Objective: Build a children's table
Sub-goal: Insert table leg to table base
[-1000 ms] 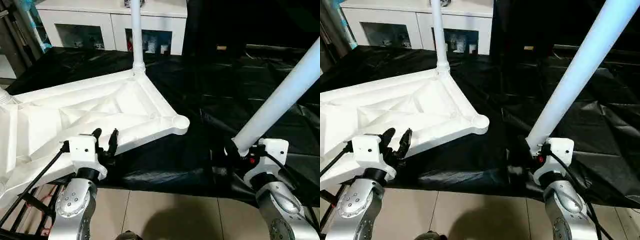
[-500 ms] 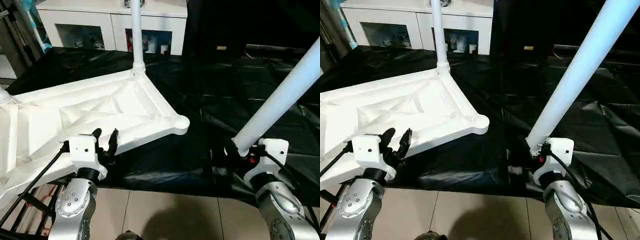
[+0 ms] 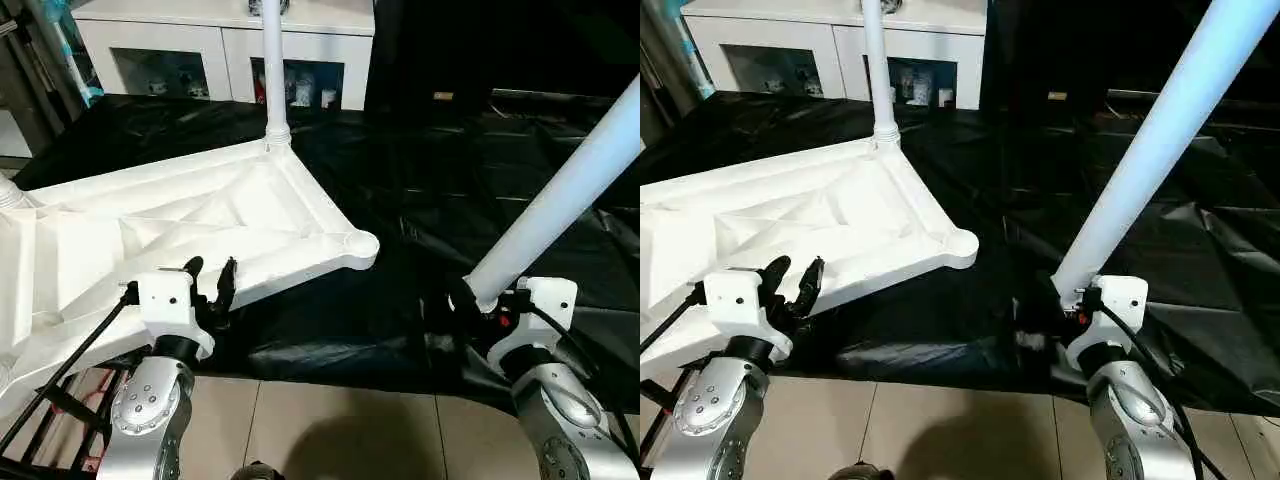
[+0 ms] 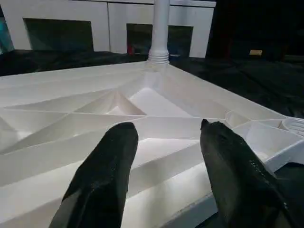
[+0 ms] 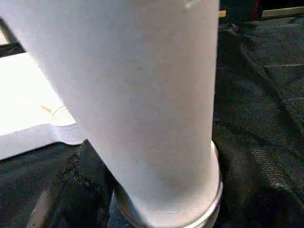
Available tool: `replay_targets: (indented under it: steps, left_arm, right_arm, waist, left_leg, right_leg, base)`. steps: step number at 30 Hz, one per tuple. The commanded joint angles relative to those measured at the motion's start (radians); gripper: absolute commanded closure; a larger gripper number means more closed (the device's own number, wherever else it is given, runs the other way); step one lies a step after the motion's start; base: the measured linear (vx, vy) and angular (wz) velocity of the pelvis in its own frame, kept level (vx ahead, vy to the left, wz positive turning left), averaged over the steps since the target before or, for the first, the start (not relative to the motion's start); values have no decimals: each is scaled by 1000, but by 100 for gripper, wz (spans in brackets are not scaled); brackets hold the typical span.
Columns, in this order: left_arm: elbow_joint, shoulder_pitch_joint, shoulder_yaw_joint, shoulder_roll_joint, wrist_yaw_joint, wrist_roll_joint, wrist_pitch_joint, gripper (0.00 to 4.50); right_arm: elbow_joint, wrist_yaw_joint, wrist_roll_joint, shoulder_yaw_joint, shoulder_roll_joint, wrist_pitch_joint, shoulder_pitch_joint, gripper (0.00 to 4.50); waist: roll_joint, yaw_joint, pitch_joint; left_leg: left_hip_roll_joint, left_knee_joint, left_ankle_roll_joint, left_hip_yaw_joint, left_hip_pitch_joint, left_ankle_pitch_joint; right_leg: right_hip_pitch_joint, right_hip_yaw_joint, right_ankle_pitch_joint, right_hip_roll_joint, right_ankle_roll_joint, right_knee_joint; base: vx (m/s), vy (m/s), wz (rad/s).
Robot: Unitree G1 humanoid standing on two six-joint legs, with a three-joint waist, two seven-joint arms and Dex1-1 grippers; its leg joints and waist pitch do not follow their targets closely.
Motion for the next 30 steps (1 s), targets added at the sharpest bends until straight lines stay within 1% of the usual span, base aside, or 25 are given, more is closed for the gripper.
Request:
replay_targets:
  steps: [1, 10, 17, 30]
  left_arm:
    - [-12, 6, -11, 2, 4, -5, 8, 200]
    - [-12, 6, -11, 2, 4, -5, 8, 200]
    - [-12, 6, -11, 2, 4, -5, 8, 200]
    - [-12, 6, -11, 2, 4, -5, 8, 200]
  right_arm:
    - [1, -3, 5, -7, -5, 5, -6, 187]
    - [1, -3, 5, -7, -5, 5, -6, 187]
    - [1, -3, 5, -7, -5, 5, -6, 187]
    - [1, -3, 5, -7, -5, 5, -6, 187]
  waist:
    - [-8, 1, -46]
    - [-8, 1, -46]
    - [-8, 1, -47]
    - [-8, 1, -47]
  left_leg:
    - [84, -78, 0, -38, 18, -322]
    - [84, -78, -4, -38, 19, -331]
    - [84, -77, -1, -38, 18, -322]
    - [83, -77, -1, -38, 19, -323]
  right_leg:
    - [16, 49, -223, -68, -114, -78]
    - [15, 50, -234, -68, -111, -79]
    - [16, 49, -219, -68, -112, -78]
    - [16, 49, -219, -68, -113, -78]
  base:
    - [0, 0, 0]
    - [0, 0, 0]
    - [0, 0, 0]
    - [0, 0, 0]
